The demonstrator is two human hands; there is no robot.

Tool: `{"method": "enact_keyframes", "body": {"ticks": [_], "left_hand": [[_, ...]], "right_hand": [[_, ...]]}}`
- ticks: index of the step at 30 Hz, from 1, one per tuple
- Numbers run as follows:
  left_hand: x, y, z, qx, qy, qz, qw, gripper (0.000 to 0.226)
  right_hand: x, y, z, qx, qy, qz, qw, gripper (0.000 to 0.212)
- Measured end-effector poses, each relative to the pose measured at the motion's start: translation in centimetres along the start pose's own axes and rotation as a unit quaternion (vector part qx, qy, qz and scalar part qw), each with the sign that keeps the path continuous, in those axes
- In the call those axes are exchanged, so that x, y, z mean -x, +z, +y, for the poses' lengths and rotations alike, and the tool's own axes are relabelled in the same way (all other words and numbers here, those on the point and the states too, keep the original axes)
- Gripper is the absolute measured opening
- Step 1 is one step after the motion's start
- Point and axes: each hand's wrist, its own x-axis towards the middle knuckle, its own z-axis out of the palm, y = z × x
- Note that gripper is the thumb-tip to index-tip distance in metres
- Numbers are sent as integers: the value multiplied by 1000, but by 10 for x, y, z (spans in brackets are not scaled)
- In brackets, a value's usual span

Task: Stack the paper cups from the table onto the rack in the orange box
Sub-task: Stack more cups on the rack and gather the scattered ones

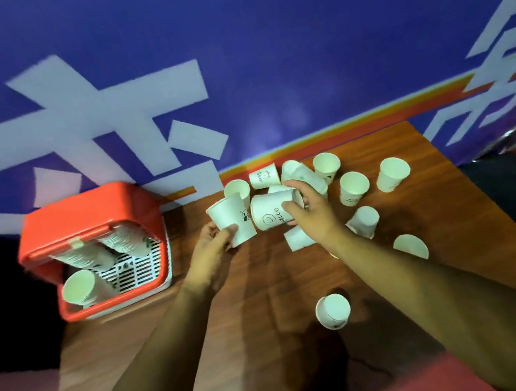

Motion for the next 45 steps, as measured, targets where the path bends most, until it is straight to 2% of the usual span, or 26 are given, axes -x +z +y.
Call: {"method": "enact_keyframes", "body": {"ticks": [3,6,10,14,16,18,20,23,26,31,36,40,45], "left_hand": [[15,-35,16,39,27,28,998,49],[34,-69,31,84,53,55,994,42],[61,-123,48,119,83,102,984,40],[81,-173,58,91,99,112,985,51],[88,-197,62,68,110,102,986,56],[93,-223,66,42,132,93,986,66],[96,-250,71,28,140,106,984,71],[94,-296,78,27,125,177,976,71],[87,-335,81,-75,125,225,963,77],[59,-367,78,-179,150,187,954,77],[29,-368,69,-246,175,143,943,96],[23,-367,64,-276,192,142,931,88],[17,-383,49,-363,183,143,903,79]], "right_hand": [[-3,42,-13,-90,69,-62,992,29],[-1,87,-21,-104,122,-133,978,25],[3,147,-30,-29,156,-196,968,41],[13,202,-35,16,158,-321,934,68],[20,229,-39,12,152,-377,913,71],[25,254,-42,29,147,-401,904,69],[27,277,-47,23,153,-395,906,61],[22,308,-49,0,148,-353,924,55],[13,336,-45,-12,135,-312,940,61],[1,370,-36,29,115,-229,966,82],[-4,379,-20,60,120,-205,970,82],[-8,380,-11,87,119,-207,967,73],[-8,382,-10,116,118,-200,966,84]]}}
